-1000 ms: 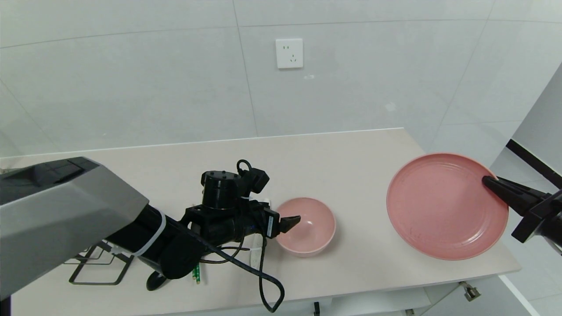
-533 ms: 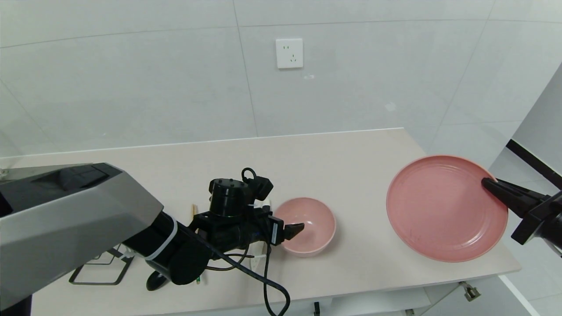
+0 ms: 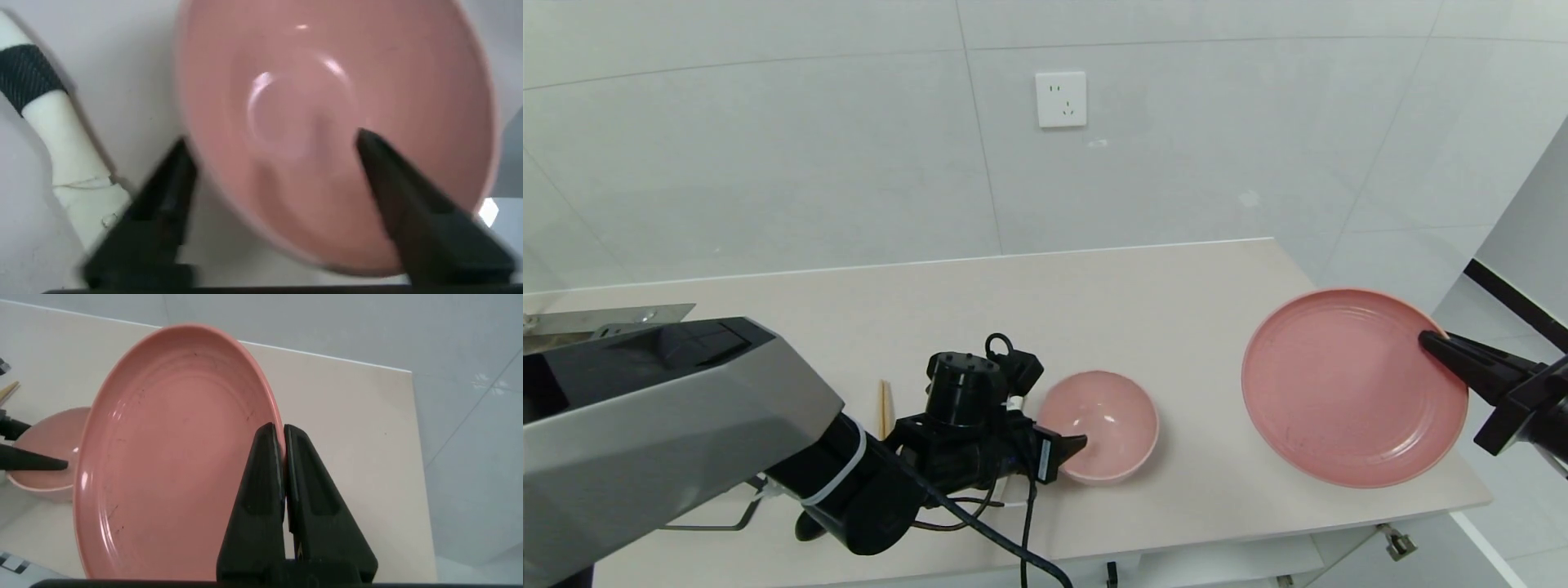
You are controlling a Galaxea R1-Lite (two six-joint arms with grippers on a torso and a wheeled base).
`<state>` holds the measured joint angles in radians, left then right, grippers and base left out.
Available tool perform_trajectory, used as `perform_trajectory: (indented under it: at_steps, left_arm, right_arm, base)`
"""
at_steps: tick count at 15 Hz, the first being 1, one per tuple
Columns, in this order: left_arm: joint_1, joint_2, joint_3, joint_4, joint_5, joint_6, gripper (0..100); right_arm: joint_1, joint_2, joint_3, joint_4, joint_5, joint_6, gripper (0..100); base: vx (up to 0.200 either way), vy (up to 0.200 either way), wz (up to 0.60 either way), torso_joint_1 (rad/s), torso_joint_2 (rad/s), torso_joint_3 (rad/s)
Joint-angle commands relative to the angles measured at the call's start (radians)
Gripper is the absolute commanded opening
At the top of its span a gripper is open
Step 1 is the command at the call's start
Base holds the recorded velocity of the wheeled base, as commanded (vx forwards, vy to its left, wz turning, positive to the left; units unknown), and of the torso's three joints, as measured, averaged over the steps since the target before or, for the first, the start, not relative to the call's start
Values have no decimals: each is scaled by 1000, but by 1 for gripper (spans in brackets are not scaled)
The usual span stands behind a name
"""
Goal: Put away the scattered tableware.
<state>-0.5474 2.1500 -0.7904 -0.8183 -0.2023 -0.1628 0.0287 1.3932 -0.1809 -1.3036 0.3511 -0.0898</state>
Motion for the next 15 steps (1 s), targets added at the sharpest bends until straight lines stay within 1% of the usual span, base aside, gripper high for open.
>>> perform_trajectory:
  at_steps: [1,4,8,12,14,15]
  left_arm:
    - [0,-4,5,-2,0,0,0]
    - [1,-29,-3,-18,-2,2,0]
    - [3,-76,-4,-134,-2,5,0]
    - [18,-185,-4,-140,0,8,0]
    - [32,-229,2,-140,0,34,0]
    - [46,-274,13,-140,8,65,0]
  right_arm:
    - [0,0,0,0,0,-1,0]
    - [0,0,1,0,0,-1,0]
    - [0,0,3,0,0,-1,0]
    - [0,-3,4,0,0,-1,0]
    - [0,-16,6,0,0,-1,0]
    - [0,-19,6,0,0,1,0]
  base:
    - [0,0,0,0,0,0]
    - [0,0,0,0,0,0]
    - [0,0,0,0,0,0]
    - [0,0,0,0,0,0]
    - [0,0,0,0,0,0]
    - [0,0,0,0,0,0]
